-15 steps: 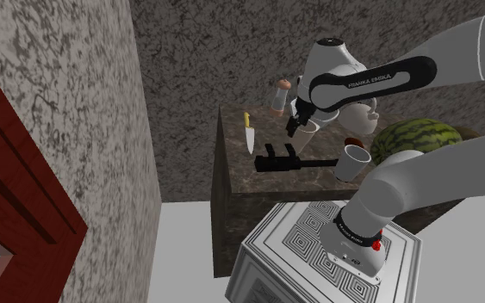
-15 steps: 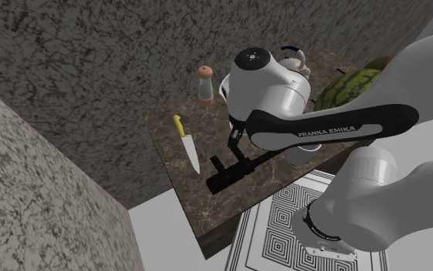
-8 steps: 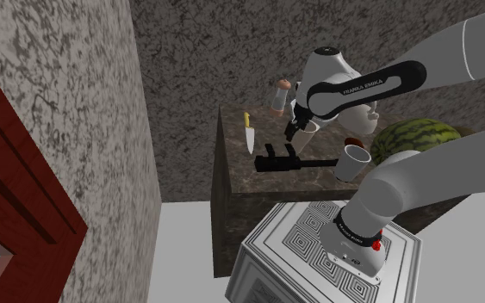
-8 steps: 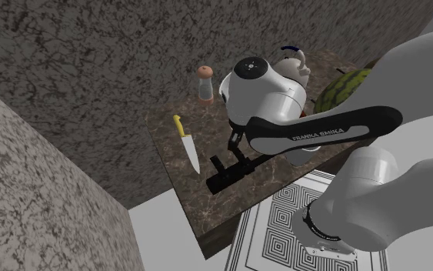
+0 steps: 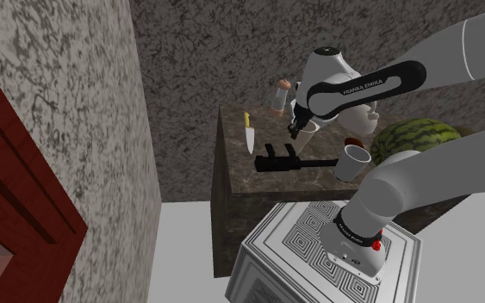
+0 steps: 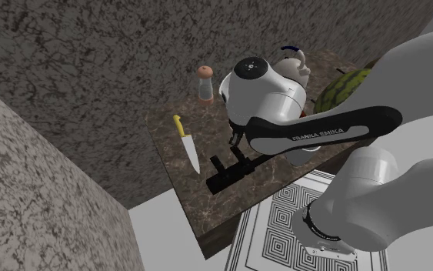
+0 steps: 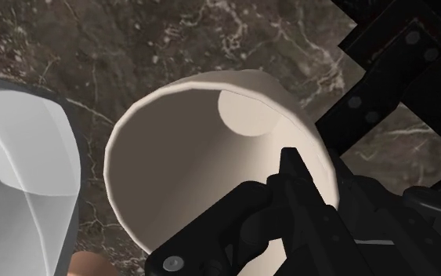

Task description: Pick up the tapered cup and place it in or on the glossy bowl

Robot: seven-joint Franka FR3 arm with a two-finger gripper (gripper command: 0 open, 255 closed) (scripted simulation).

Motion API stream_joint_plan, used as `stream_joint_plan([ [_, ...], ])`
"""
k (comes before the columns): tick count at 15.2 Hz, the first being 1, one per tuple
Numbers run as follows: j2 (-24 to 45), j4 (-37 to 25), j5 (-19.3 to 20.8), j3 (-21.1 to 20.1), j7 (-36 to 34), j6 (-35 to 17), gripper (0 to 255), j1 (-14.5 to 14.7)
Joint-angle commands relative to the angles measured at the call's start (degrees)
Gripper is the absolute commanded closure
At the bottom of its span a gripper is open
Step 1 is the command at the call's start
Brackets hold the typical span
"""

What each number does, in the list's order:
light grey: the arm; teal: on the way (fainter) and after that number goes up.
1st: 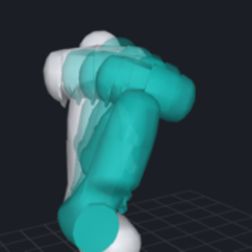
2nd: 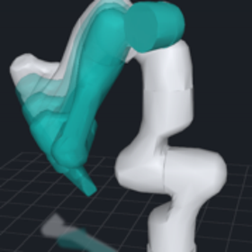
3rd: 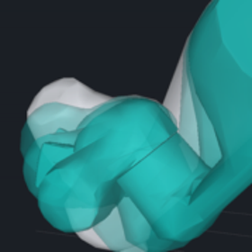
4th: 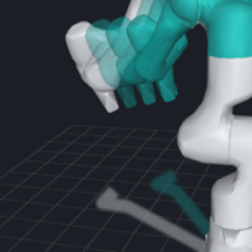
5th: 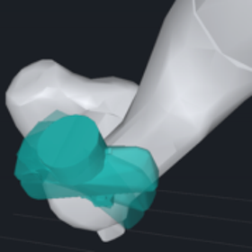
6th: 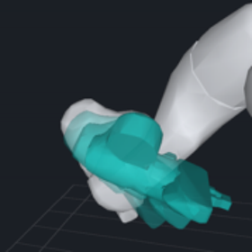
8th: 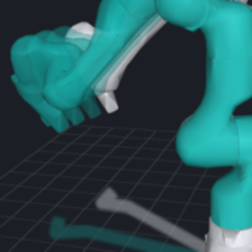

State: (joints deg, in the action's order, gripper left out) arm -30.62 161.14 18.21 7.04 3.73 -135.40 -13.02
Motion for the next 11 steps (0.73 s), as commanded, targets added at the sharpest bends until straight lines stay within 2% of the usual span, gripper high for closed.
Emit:
stream_joint_plan([
  [1, 0.00, 0.00, 0.00, 0.00, 0.00, 0.00, 255, 0.00],
  [6, 0.00, 0.01, 0.01, 0.00, 0.00, -0.02, 255, -0.01],
  [11, -2.87, -2.17, -1.06, -0.17, 1.05, 4.98, 255, 0.50],
])
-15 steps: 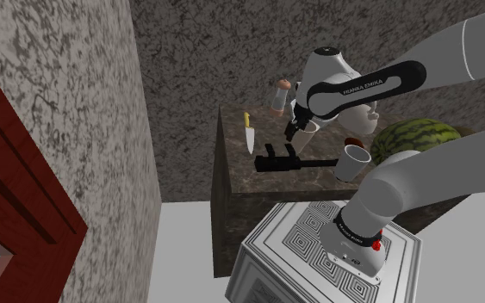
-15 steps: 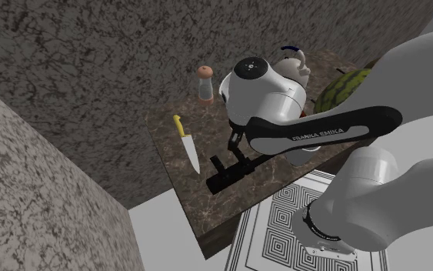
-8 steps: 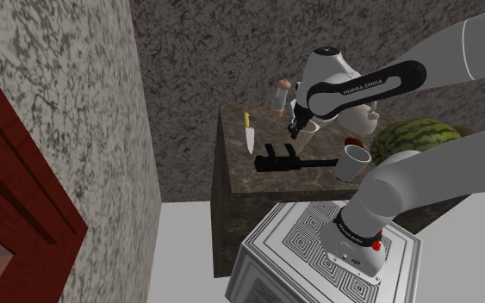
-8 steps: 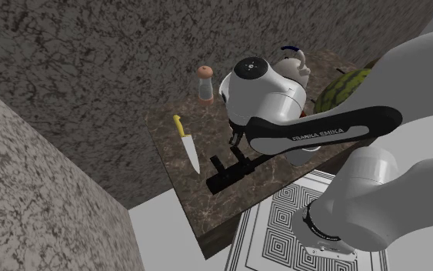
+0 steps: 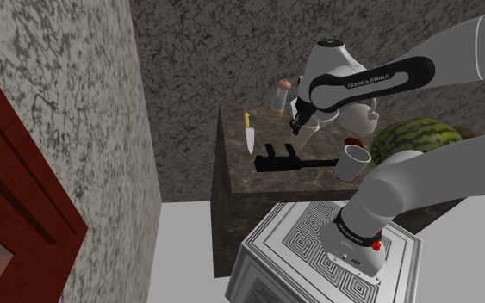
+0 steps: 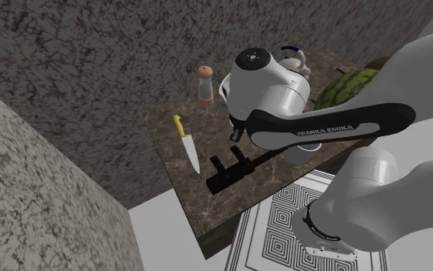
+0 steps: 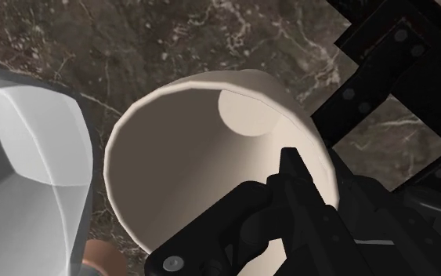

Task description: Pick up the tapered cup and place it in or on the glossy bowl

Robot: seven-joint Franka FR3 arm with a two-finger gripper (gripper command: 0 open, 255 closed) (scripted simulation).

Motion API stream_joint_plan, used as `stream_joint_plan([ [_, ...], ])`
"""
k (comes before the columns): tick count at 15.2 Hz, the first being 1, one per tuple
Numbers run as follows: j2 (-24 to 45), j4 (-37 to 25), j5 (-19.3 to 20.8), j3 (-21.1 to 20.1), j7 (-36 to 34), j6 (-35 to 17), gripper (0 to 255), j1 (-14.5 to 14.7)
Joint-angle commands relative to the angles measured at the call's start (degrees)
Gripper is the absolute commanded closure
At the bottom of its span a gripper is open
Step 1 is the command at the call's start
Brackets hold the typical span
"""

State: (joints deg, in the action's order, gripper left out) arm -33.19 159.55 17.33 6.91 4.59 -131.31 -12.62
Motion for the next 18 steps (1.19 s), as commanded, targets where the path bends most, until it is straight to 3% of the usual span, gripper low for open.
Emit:
stream_joint_plan([
  [1, -0.80, -1.06, -0.38, -0.07, 0.38, 1.85, 255, 0.18],
  [18, -6.02, -10.99, -2.89, -1.03, 3.06, 16.85, 255, 1.21],
])
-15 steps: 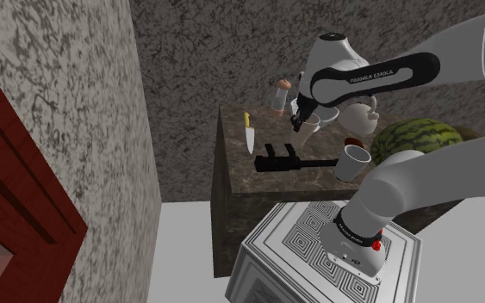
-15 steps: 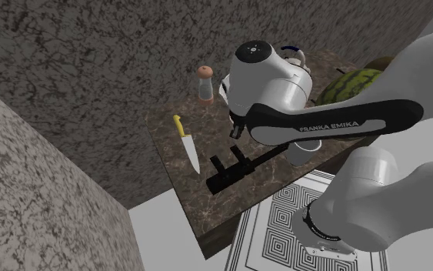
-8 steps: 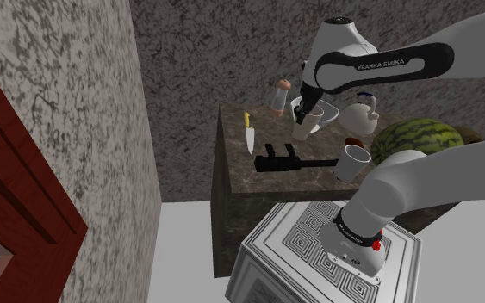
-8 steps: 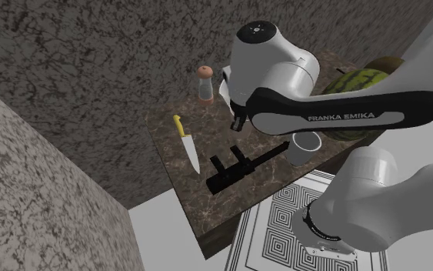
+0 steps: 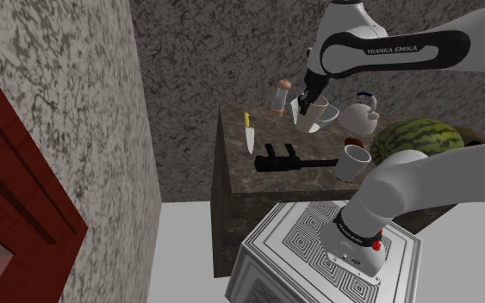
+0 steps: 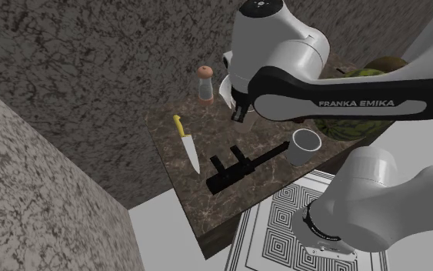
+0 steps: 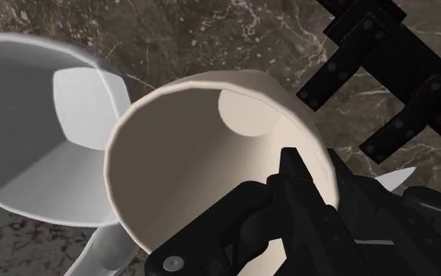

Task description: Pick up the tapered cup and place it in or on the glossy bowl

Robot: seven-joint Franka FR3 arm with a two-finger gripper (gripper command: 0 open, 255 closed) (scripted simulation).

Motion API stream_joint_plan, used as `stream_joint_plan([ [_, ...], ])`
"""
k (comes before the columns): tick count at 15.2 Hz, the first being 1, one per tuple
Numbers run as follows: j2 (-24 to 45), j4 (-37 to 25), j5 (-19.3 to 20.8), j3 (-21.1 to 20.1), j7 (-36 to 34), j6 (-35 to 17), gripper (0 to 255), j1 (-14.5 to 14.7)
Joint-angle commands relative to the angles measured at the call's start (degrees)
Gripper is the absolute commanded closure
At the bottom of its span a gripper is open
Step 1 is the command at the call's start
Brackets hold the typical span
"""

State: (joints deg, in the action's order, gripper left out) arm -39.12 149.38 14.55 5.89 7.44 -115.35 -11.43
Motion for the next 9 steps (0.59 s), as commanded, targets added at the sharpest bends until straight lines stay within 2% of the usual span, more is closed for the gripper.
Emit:
stream_joint_plan([
  [1, -0.23, -1.50, -0.21, -0.07, 0.35, 1.70, 255, 0.06],
  [9, -0.76, -7.28, -1.01, -0.55, 1.39, 7.94, 255, 0.32],
])
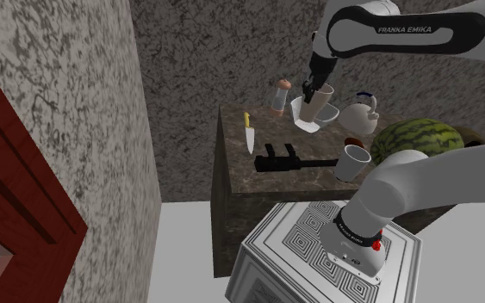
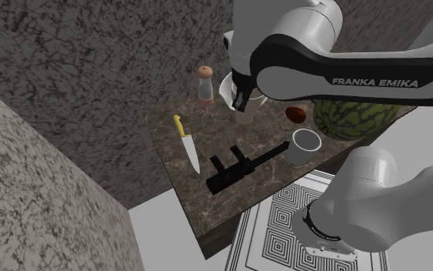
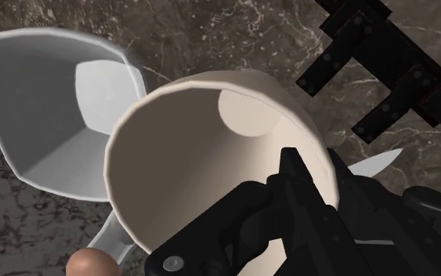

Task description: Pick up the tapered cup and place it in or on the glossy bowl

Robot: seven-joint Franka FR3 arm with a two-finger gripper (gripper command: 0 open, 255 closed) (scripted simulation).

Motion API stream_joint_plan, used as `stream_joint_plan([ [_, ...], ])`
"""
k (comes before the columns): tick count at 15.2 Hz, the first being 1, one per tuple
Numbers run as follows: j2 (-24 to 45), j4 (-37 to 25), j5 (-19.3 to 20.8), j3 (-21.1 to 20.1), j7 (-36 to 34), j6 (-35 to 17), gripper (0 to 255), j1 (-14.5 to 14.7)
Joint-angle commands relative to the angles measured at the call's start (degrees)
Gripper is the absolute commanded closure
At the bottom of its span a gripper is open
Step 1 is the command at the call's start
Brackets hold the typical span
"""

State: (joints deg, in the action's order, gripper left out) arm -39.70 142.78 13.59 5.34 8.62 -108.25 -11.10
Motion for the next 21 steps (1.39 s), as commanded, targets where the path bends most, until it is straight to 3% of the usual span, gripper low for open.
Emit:
stream_joint_plan([
  [1, -0.17, -1.44, -0.14, -0.06, 0.33, 1.59, 255, 0.01],
  [4, -0.13, -3.38, -0.35, -0.20, 0.64, 3.47, 255, 0.07],
  [13, 12.12, -15.52, 2.10, 9.51, 11.85, 0.94, 255, -2.57],
  [21, 25.80, -30.44, -0.85, 17.69, 22.82, 0.40, 255, -3.60],
])
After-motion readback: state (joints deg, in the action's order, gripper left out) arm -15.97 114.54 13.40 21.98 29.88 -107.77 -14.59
